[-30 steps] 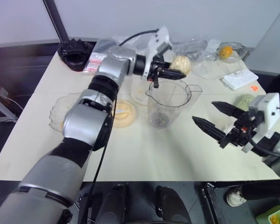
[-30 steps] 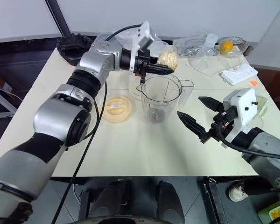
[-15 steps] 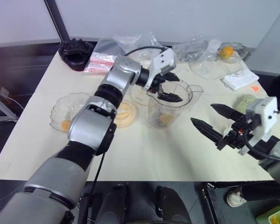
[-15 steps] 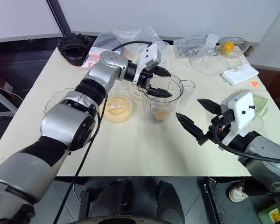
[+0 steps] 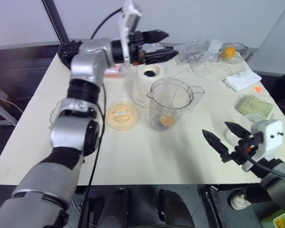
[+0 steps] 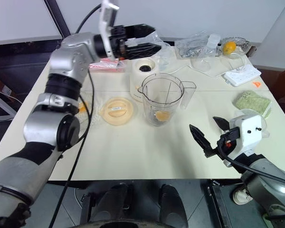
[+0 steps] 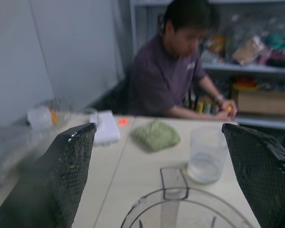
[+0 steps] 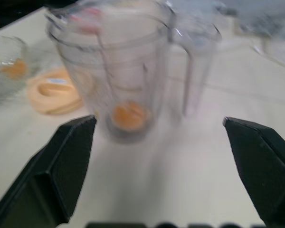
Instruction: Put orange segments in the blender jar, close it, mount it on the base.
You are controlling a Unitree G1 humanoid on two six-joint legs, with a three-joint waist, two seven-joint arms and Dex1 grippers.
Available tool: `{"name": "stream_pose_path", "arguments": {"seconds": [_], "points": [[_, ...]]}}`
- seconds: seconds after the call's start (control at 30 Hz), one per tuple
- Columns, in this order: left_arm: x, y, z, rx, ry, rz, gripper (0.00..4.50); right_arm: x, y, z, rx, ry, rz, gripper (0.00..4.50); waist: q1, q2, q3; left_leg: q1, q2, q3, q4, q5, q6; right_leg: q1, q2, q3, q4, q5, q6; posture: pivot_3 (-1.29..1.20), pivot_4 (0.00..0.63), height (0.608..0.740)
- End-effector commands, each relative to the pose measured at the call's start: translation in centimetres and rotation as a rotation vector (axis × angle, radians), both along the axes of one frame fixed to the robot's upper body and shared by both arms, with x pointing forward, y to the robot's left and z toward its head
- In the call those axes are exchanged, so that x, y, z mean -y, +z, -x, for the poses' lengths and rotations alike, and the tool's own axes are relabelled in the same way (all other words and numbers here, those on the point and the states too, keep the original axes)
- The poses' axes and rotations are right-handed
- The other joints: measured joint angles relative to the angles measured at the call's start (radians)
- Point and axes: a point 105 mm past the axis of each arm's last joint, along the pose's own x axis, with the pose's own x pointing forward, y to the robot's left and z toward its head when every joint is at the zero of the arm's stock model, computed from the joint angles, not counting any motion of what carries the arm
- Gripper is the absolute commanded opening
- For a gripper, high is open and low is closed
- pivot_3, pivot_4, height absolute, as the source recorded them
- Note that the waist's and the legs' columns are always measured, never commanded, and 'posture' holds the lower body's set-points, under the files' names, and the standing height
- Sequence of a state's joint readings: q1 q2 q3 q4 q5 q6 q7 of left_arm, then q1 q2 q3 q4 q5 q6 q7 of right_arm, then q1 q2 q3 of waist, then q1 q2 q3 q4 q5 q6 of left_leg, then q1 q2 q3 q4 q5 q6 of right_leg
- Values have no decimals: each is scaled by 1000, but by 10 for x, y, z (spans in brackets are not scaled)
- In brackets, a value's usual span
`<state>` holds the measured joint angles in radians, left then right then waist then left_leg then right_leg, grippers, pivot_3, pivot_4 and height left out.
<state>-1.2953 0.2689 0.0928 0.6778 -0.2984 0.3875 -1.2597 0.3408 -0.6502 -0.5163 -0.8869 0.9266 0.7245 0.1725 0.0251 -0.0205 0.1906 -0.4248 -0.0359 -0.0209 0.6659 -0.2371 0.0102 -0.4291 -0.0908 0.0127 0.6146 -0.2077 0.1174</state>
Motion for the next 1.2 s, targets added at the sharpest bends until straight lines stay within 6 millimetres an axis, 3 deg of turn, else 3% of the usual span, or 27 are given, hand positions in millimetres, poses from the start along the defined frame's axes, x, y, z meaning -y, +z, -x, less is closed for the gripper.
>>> {"name": "stream_pose_path", "arguments": {"seconds": [0.03,0.1,0.17,0.3,0.37,0.5,0.77,0.97,1.2], "points": [[-28,-15,43,-39,-69,-68,4410,5,5,9,69,-97,22,4500,-15,1,0,1,0,0,0,0,0,0,0,1,0,0,0,0,150,740],[-45,-51,71,-67,-85,-195,4410,22,-9,14,28,-191,25,4500,-29,2,-1,1,1,-1,0,0,0,0,1,2,1,0,-1,0,150,740],[-52,-75,89,-97,-66,-270,4410,32,-20,21,-19,-236,18,4500,-25,3,-1,3,1,-1,-2,0,-1,1,-1,4,2,-2,-4,0,150,740],[-54,-98,110,-141,-43,-300,4410,45,-44,35,-141,-221,75,4500,19,5,-2,2,1,-3,-2,1,-2,3,-5,-1,1,-3,-6,0,150,740],[-51,-102,113,-152,-23,-284,4410,73,-53,34,-150,-344,96,4500,23,5,-2,2,2,-3,-2,1,-3,6,-6,-5,-2,-3,-6,0,150,740],[-48,-103,117,-168,-2,-264,4410,110,-57,27,-132,-499,139,4500,16,5,-2,2,2,-2,-2,1,-2,7,-7,-6,-5,-4,-6,0,150,740],[-45,-108,120,-185,22,-267,4410,157,-67,13,-158,-710,172,4500,10,7,-3,1,2,2,-2,2,-2,3,-4,-6,-3,-4,-6,0,150,740],[-43,-110,119,-189,31,-271,4410,184,-73,5,-167,-831,193,4500,9,9,-4,3,2,4,0,2,0,6,-4,-5,-2,-3,-6,0,150,740],[-43,-108,119,-187,38,-271,4410,198,-77,-7,-160,-871,230,4500,-7,9,-4,3,2,5,-1,3,0,6,-4,-4,-2,-3,-6,0,150,740]]}}
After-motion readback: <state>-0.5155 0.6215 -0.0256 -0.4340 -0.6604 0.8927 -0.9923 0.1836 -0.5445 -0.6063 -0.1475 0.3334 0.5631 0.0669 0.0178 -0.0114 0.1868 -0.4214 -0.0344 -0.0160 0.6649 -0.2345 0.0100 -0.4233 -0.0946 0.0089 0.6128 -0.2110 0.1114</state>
